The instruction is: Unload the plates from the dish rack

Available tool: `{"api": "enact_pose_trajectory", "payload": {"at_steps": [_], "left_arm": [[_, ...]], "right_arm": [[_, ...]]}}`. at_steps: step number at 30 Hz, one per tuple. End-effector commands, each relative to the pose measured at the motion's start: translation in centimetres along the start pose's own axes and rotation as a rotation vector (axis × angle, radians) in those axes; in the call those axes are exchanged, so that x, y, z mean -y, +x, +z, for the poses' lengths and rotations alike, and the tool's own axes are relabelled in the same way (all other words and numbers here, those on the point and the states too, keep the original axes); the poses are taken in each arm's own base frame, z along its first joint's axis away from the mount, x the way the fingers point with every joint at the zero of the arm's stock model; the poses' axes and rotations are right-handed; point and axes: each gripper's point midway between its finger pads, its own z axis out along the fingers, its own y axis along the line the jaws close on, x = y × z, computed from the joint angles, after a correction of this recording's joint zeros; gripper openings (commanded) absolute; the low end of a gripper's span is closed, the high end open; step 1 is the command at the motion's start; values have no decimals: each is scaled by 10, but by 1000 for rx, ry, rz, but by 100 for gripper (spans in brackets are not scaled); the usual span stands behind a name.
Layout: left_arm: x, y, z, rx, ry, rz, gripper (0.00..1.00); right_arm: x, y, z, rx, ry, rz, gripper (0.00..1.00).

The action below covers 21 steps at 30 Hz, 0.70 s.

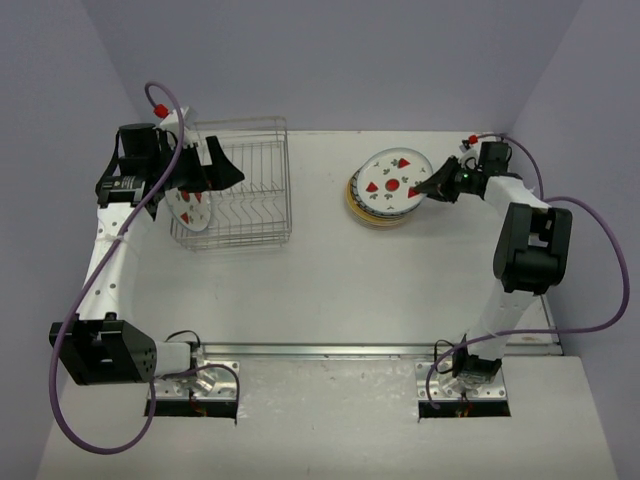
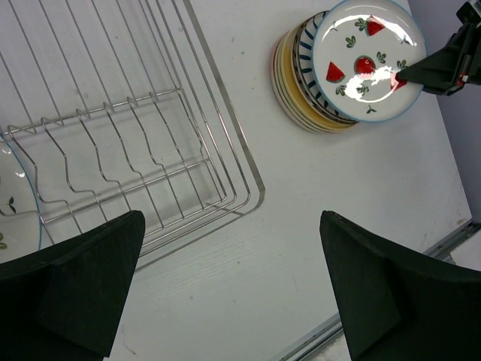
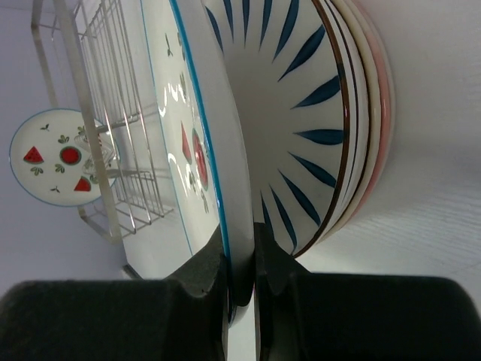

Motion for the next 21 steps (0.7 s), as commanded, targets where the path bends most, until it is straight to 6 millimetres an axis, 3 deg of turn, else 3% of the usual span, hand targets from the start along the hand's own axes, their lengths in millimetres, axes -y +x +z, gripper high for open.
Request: {"api": "enact_pose_trajectory", "payload": {"at_steps": [1, 3, 5, 7, 8, 9, 15, 17, 21], "left_arm": [[6, -16, -9, 54, -2, 43, 100], [6, -16, -8, 53, 1, 41, 100], [5, -15, -7, 54, -5, 37, 100], [4, -16, -7, 54, -10, 37, 100], [3, -17, -8, 59, -19, 37, 100], [2, -17, -8, 60, -22, 36, 100], [-8, -32, -16, 99, -115, 52, 100], [-24, -43, -25, 137, -235, 72, 100], [-68, -57, -47, 189, -519, 86, 100]], "right_arm": [[-43, -30, -6, 35, -126, -76, 2], [-37, -27, -4, 25, -105, -67, 20], [-31, -22, -3, 8, -61, -69, 58], [-27, -20, -4, 4, -20, -72, 76], [-26, -21, -6, 9, 8, -86, 92], [-25, -19, -8, 6, 29, -94, 98], [-34, -25, -15, 34, 158, -260, 99], [-30, -37, -26, 85, 328, -411, 99], [-37, -36, -24, 129, 464, -608, 99]]}}
